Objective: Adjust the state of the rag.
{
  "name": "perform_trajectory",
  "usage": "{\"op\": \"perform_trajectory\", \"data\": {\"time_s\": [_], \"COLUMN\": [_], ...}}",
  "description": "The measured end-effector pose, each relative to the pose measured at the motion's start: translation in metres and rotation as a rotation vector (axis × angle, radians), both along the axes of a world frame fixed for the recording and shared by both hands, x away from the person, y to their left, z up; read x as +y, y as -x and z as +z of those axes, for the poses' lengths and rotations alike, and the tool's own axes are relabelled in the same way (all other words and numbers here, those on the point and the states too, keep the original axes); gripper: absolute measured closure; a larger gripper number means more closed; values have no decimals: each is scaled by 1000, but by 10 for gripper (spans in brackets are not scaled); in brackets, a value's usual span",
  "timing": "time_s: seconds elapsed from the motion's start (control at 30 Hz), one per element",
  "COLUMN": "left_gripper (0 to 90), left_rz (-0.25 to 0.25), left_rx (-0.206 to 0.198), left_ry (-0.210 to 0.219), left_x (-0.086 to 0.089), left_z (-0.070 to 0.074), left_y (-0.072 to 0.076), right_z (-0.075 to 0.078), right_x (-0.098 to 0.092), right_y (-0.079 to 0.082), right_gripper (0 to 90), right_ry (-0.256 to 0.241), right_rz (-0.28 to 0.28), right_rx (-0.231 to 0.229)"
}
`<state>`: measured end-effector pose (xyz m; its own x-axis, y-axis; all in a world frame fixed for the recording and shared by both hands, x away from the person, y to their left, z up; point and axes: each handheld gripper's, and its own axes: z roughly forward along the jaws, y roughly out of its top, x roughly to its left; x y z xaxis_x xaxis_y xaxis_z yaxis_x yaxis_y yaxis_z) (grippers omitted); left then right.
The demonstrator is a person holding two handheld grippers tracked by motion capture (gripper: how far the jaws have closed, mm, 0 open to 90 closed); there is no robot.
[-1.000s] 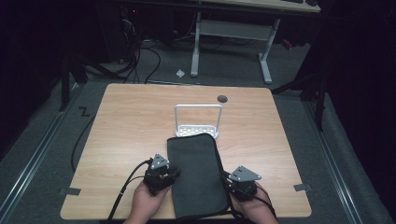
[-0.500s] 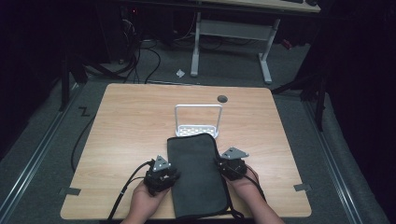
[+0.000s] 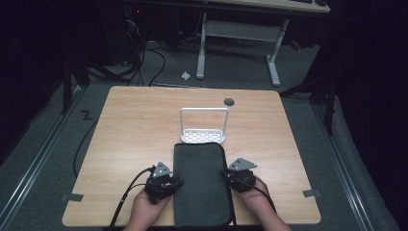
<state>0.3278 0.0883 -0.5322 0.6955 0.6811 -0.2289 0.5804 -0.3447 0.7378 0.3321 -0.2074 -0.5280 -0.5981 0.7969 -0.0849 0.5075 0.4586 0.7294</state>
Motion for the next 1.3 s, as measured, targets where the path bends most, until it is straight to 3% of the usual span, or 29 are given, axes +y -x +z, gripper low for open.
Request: {"op": "perform_trajectory", "data": {"time_s": [0.27, 0.4, 0.53, 0.63, 0.73, 0.83, 0.97, 1.03, 1.1, 1.17, 1.3], "left_gripper": [728, 688, 597, 521, 462, 431, 447, 519, 572, 622, 695], "left_rz": [-70, -76, 12, 84, 134, 161, 189, 200, 191, 187, 184], "left_rx": [46, 54, 25, 34, 17, 37, 53, 56, 55, 20, -16], "left_ry": [0, 8, 54, 83, 58, 71, 33, 52, 45, 14, 0], "left_x": [4, 7, 18, 23, 21, 14, 6, 5, 2, -2, -5], "left_z": [3, 6, 13, 13, 11, 8, 2, 0, 0, -1, -3], "left_y": [22, 22, 4, -19, -42, -60, -77, -81, -82, -79, -74], "right_z": [1, 1, 1, 0, 0, 0, 0, 0, 0, 0, -1], "right_x": [-4, -3, -3, -3, -3, -4, -4, -5, -5, -5, -5], "right_y": [28, 36, 36, 35, 35, 35, 34, 34, 34, 34, 34], "right_gripper": [763, 757, 754, 754, 754, 753, 751, 750, 750, 750, 747], "right_ry": [-12, 5, 2, -4, -5, -5, -12, -12, -15, -16, -17], "right_rz": [44, 58, 54, 59, 62, 64, 65, 66, 67, 67, 67], "right_rx": [26, 16, 14, 14, 14, 12, 12, 12, 12, 14, 14]}}
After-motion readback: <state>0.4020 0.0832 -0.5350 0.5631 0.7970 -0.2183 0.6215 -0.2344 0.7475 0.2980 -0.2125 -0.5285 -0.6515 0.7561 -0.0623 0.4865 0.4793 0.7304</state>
